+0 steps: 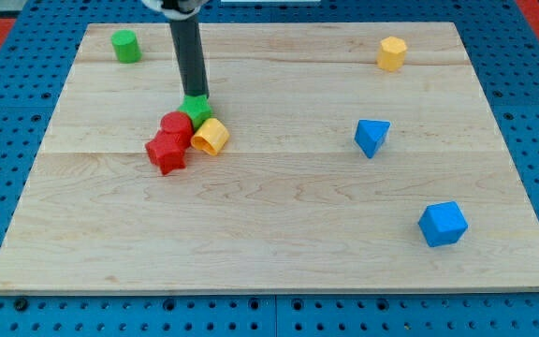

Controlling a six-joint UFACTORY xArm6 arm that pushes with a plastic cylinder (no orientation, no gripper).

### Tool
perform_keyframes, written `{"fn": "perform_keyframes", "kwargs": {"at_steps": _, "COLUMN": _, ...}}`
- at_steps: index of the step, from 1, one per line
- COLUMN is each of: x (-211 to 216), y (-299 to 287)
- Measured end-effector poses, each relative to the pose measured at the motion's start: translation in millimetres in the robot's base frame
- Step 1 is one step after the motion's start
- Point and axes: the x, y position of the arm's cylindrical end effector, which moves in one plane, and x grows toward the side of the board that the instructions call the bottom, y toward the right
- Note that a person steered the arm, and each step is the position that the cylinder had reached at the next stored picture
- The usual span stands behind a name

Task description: Move the green circle towards the yellow heart

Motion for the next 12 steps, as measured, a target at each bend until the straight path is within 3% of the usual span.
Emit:
{"fn": "perform_keyframes", "kwargs": {"at_steps": 1, "x": -30.6, "y": -14.0}}
{"fn": "perform_keyframes", "kwargs": {"at_steps": 2, "x": -28.3, "y": -103.2}}
{"fn": "perform_keyframes", "kwargs": {"at_steps": 3, "x": -60.9, "y": -164.2}}
{"fn": "perform_keyframes", "kwargs": {"at_steps": 4, "x": -134.0, "y": -143.1}}
{"fn": "perform_keyframes", "kwargs": {"at_steps": 5, "x": -142.7, "y": -84.8}}
{"fn": "perform_keyframes", "kwargs": {"at_steps": 6, "x": -107.8, "y": -57.9}}
{"fn": "perform_keyframes", "kwargs": {"at_steps": 8, "x": -149.7, "y": -154.9}}
{"fn": "perform_keyframes", "kwargs": {"at_steps": 9, "x": -107.7, "y": -147.3}}
{"fn": "perform_keyframes", "kwargs": {"at_steps": 11, "x": -107.7, "y": -57.3}}
{"fn": "perform_keyframes", "kwargs": {"at_steps": 12, "x": -107.7, "y": -51.6}}
